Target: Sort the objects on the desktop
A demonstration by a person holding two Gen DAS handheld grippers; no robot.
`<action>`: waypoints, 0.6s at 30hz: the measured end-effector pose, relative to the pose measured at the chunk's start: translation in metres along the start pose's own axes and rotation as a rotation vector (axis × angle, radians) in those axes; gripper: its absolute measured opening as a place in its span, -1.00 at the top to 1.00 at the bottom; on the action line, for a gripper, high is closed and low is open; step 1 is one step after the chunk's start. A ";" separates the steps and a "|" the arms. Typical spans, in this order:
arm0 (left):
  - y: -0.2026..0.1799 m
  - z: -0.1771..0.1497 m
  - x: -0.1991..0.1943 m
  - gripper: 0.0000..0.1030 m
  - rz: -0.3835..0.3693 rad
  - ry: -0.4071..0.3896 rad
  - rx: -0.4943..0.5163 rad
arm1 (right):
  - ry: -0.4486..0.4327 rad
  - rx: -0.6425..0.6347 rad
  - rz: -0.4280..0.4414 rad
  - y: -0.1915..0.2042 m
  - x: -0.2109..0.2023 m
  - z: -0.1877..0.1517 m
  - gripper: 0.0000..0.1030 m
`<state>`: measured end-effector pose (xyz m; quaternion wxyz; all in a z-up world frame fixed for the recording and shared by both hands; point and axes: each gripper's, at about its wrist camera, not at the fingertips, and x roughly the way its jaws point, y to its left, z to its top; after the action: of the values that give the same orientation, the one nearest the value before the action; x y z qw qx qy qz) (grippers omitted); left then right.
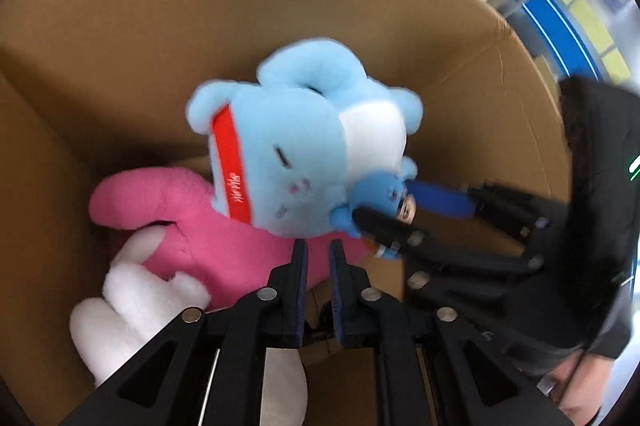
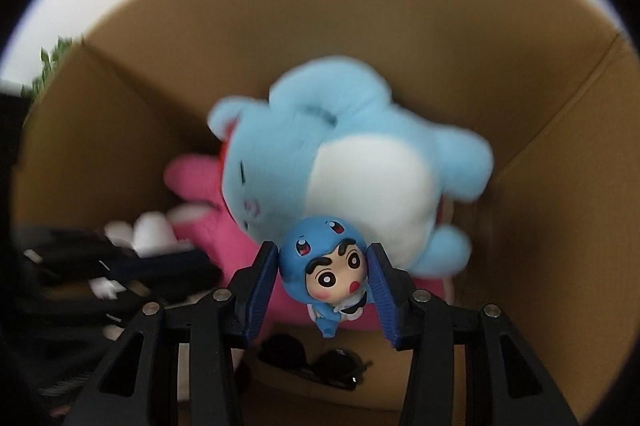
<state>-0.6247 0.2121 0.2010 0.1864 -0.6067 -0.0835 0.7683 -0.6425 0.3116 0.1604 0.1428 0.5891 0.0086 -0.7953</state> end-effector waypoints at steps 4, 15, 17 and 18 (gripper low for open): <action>0.010 -0.007 0.015 0.16 0.034 0.078 -0.043 | -0.008 0.021 -0.085 -0.008 -0.008 -0.006 -0.12; 0.000 -0.037 -0.031 -0.66 -0.077 0.033 0.004 | -0.084 0.015 -0.040 -0.005 -0.092 -0.022 -0.60; -0.004 -0.048 -0.047 -0.66 -0.098 0.019 0.024 | -0.125 -0.017 -0.019 0.005 -0.113 -0.030 -0.61; -0.010 -0.056 -0.061 -0.66 -0.098 -0.005 0.053 | -0.157 -0.037 0.000 0.013 -0.128 -0.039 -0.61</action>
<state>-0.5571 0.1923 0.2460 0.2397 -0.5947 -0.0930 0.7617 -0.5690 0.3341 0.2702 0.1542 0.5222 0.0121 -0.8387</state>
